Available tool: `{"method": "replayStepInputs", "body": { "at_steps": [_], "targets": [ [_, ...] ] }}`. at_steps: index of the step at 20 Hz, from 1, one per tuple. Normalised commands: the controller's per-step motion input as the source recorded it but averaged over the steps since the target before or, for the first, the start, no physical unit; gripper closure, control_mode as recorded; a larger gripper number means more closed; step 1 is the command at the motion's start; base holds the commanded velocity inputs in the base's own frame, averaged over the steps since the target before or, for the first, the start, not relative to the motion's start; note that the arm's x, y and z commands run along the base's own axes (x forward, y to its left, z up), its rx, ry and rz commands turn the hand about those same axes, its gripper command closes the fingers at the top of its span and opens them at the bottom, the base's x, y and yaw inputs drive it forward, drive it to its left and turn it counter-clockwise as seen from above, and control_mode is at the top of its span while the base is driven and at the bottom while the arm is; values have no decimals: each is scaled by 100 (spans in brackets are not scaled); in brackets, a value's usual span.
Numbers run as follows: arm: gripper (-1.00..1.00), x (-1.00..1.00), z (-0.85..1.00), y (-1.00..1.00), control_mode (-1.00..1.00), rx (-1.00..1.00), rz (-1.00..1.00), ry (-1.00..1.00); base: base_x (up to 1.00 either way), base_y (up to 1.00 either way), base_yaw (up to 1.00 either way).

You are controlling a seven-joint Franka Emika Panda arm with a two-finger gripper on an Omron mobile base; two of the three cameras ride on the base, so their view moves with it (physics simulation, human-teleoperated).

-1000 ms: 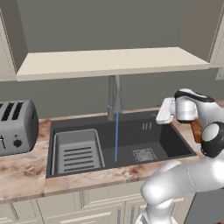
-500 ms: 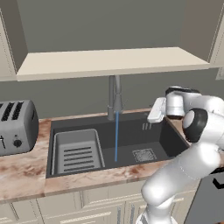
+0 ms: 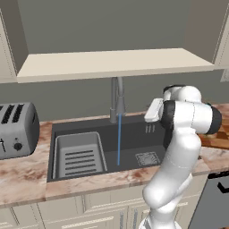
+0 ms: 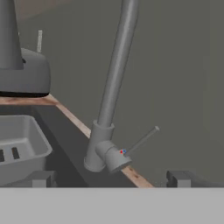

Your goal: Pick the peach from the sink and place it on the cutting board to airdry. Then turn off the sink faucet.

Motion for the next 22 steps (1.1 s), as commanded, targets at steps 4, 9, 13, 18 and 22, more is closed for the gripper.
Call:
{"method": "replayStepInputs", "body": {
  "at_steps": [4,9,13,18,22],
  "targets": [
    [-100,31,-8,0,-100,5,7,0,0,0,0],
    [-100,25,-9,3,-100,4,7,0,0,0,0],
    [-100,34,-11,19,-100,0,5,0,0,0,0],
    [-100,43,-7,23,-100,1,3,0,0,0,0],
    [-100,39,-4,18,-100,2,4,0,0,0,0]
  ]
}}
